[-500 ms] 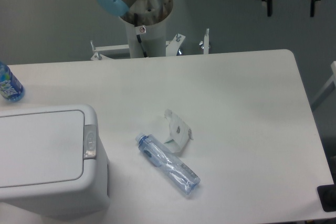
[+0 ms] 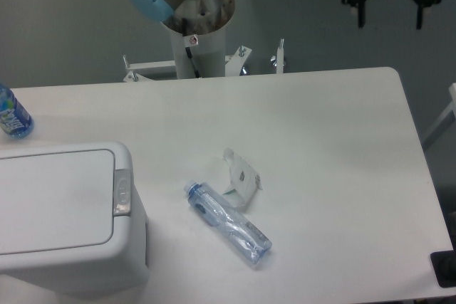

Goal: Open the trash can

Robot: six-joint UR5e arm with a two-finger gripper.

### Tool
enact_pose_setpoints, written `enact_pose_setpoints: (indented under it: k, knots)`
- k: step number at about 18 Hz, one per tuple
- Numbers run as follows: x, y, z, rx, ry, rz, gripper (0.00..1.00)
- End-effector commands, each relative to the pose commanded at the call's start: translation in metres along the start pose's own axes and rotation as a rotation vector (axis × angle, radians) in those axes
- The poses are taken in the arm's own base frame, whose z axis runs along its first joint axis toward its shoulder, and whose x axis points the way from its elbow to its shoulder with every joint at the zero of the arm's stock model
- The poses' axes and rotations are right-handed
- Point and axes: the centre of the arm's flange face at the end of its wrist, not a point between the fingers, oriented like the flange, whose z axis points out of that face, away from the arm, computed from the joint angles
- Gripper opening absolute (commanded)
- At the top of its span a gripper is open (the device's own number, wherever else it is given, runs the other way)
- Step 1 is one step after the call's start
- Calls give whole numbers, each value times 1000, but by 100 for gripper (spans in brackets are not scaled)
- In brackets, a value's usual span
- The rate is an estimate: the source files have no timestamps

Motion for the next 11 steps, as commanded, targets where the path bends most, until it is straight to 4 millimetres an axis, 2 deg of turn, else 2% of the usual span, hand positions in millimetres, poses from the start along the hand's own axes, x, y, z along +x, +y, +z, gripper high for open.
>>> enact_pose_setpoints:
  k: [3, 5, 8, 11]
  knots:
    - [32, -56, 14, 62, 7, -186, 100]
    - [49, -79, 23, 74, 43, -323, 100]
    - [104, -129, 40, 77, 129, -409, 100]
    - [138, -159, 52, 98, 239, -474, 100]
